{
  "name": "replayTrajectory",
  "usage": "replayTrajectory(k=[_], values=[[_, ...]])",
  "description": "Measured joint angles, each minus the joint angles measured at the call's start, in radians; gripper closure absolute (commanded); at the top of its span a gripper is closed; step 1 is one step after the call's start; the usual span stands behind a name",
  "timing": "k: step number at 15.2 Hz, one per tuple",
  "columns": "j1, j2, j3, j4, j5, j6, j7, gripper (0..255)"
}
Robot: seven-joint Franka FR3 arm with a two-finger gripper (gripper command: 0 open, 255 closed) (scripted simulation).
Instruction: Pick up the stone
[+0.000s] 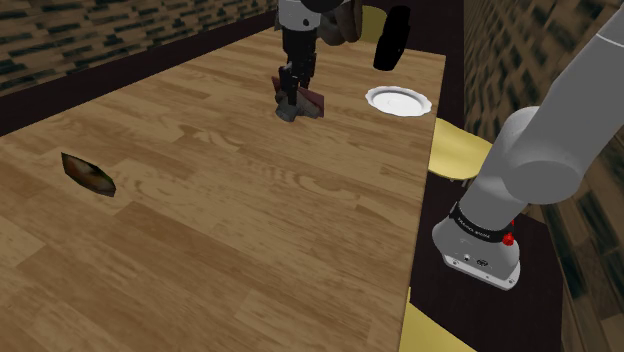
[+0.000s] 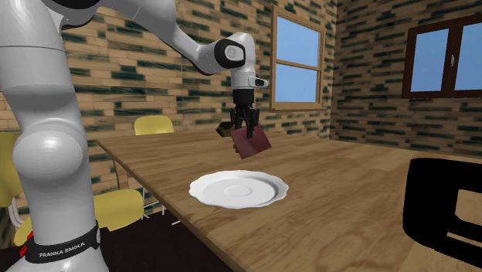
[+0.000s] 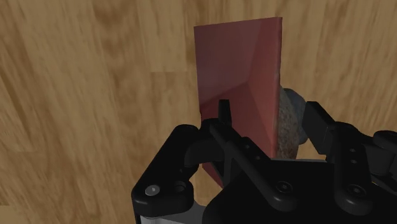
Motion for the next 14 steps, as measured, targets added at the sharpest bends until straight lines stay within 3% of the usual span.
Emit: replayTrajectory(k=[7, 14], values=[[0.0, -0.001, 0.0, 0.003, 0.0, -0.005, 0.0, 255], [0.0, -0.013, -0.001, 0.077, 0.001, -0.093, -0.001, 255]])
